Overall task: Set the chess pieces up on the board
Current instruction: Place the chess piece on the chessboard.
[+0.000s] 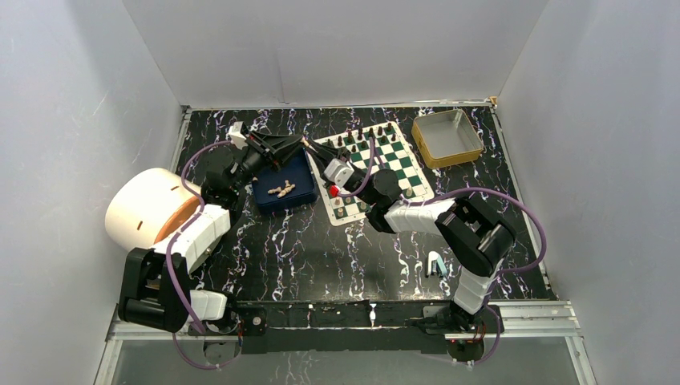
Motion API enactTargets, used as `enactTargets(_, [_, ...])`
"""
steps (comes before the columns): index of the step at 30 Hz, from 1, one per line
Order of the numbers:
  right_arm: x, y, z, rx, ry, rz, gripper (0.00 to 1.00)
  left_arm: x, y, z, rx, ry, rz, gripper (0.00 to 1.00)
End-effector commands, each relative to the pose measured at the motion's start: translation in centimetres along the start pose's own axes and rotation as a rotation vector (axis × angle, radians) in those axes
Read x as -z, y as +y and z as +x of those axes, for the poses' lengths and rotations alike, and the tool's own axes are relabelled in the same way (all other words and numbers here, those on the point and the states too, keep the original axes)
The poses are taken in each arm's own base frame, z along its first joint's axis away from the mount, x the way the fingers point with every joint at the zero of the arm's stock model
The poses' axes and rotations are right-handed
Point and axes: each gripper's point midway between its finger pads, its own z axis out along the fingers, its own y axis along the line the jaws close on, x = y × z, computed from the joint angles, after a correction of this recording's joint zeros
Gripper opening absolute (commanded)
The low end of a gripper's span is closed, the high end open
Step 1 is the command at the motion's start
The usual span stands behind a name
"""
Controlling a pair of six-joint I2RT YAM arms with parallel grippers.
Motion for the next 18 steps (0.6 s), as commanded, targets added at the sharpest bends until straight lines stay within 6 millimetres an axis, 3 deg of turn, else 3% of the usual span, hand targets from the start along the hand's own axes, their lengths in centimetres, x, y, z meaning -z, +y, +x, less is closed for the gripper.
enactTargets(1, [-1.0, -2.8, -3.5, 0.046, -0.117, 0.095, 0.09, 0.4, -0.6, 0.1, -0.022, -0.004, 0.027, 0.06])
enactTargets(7, [0.5, -3.9, -2.9, -0.071, -0.074, 0.186, 0.03, 0.4, -1.6, 0.5, -0.114, 0.012, 0.048, 0.47])
enactTargets(12, [3.2, -4.8, -0.7, -0.24, 0.094, 0.292, 0.02, -0.2, -1.7, 0.8, -0.249, 0.052, 0.02, 0.58])
enactTargets(16, [5.6, -5.4, 0.7, -0.4, 0.287, 0.354, 0.07, -0.7, -0.4, 0.1, -0.408, 0.061, -0.096, 0.67])
enactTargets(17, [6.2, -5.8, 0.7, -0.458, 0.356, 0.371, 0.09, -0.8, -0.3, -0.2, -0.473, 0.07, -0.128, 0.88])
enactTargets(18, [6.9, -6.0, 1.3, -0.507, 0.441, 0.377, 0.1, -0.9, -0.1, -0.3, -0.559, 0.091, -0.164, 0.92])
